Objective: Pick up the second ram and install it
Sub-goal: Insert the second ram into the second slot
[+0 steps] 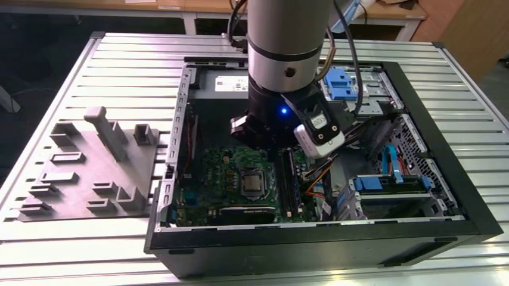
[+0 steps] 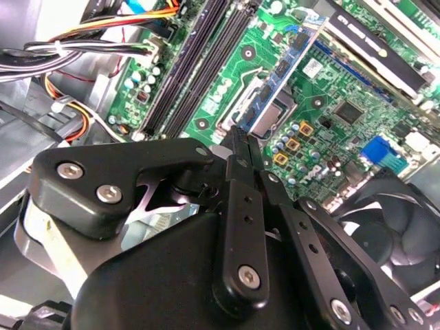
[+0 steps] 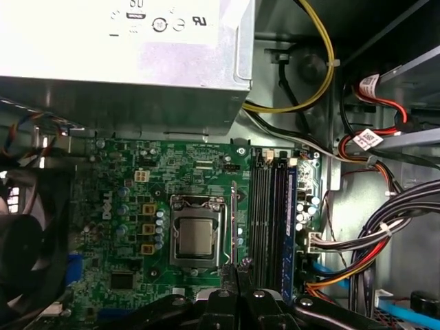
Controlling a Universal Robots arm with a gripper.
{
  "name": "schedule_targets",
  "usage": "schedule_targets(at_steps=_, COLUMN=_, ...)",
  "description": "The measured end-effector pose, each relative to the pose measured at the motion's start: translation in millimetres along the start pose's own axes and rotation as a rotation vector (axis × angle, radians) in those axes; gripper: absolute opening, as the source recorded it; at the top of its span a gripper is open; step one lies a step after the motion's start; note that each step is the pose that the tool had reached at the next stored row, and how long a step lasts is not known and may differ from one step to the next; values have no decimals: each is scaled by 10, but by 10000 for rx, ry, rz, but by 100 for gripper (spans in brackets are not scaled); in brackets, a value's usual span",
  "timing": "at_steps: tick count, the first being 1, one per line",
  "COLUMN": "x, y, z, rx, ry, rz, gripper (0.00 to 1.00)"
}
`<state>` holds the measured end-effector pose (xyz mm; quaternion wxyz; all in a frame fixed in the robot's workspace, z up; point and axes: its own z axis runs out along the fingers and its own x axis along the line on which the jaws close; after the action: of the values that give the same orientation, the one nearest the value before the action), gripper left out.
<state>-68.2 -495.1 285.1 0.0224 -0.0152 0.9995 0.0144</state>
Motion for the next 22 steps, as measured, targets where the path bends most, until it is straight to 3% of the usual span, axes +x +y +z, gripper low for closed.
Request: schedule_targets(at_steps=22, x=-309, y=-14, z=169, rx=-20, ry=-1, rz=10, gripper=12)
